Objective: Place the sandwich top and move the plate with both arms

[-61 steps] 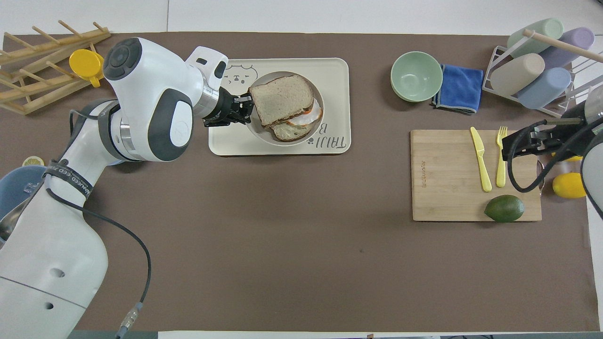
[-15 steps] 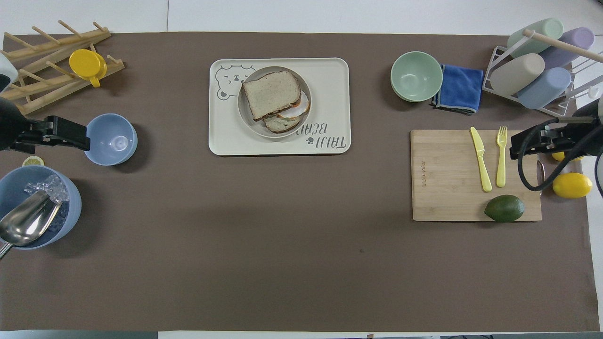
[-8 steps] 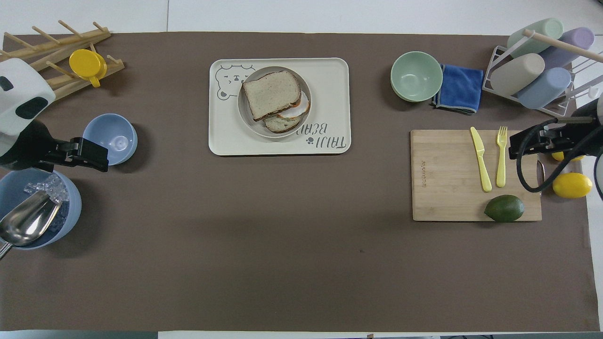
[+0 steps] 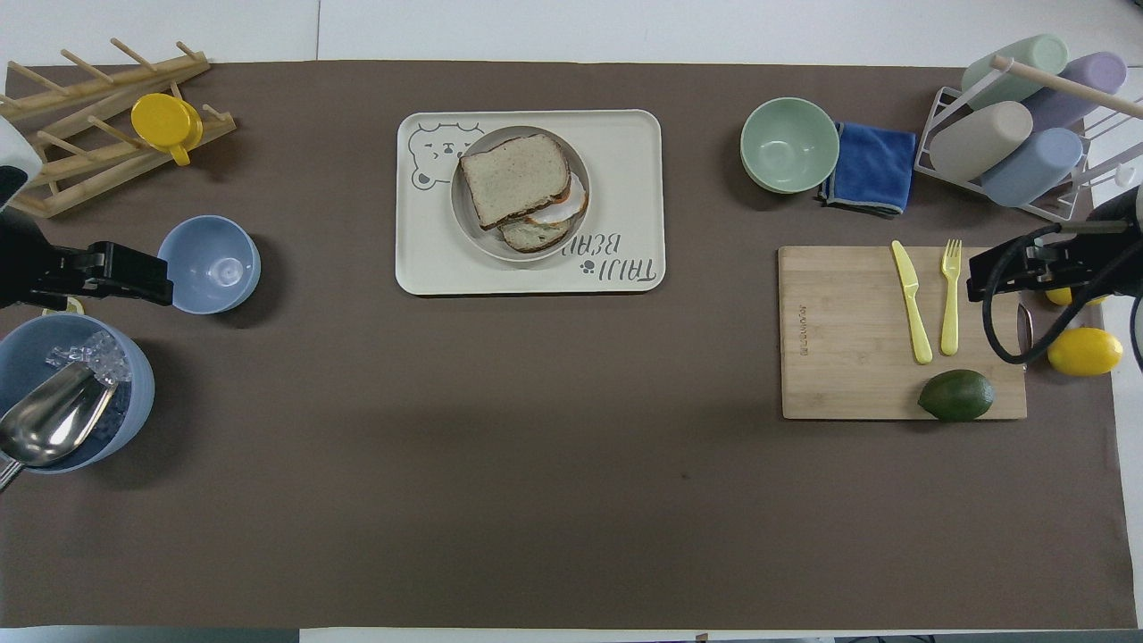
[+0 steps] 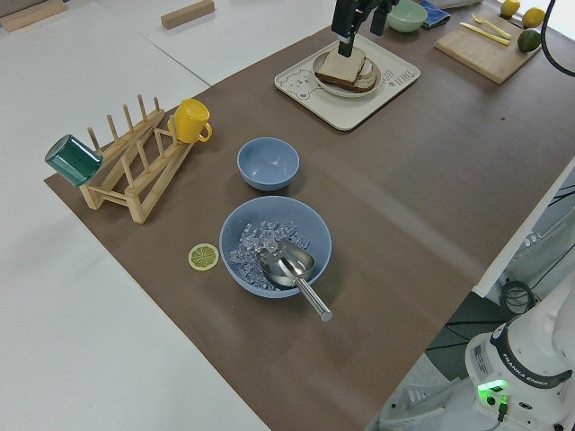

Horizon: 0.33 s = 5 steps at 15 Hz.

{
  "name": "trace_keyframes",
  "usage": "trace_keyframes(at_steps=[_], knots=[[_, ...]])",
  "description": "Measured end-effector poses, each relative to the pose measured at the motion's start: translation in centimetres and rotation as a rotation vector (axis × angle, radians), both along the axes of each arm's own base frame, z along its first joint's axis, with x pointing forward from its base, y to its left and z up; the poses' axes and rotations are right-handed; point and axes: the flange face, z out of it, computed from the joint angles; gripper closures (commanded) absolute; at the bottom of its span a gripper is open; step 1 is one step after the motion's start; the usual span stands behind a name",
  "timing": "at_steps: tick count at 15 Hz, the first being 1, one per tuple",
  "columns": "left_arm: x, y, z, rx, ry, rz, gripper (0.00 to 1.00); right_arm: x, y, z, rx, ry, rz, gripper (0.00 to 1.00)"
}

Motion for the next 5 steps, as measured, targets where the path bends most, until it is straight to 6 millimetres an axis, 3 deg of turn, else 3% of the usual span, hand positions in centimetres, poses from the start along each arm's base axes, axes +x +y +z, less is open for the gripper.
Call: trace_keyframes(at_steps=[5], knots=[[0.02, 0.0, 0.0, -0.001, -0.001, -0.025, 0.0, -0.01, 0.01, 0.04, 0.0, -0.001, 0.0, 0.0]])
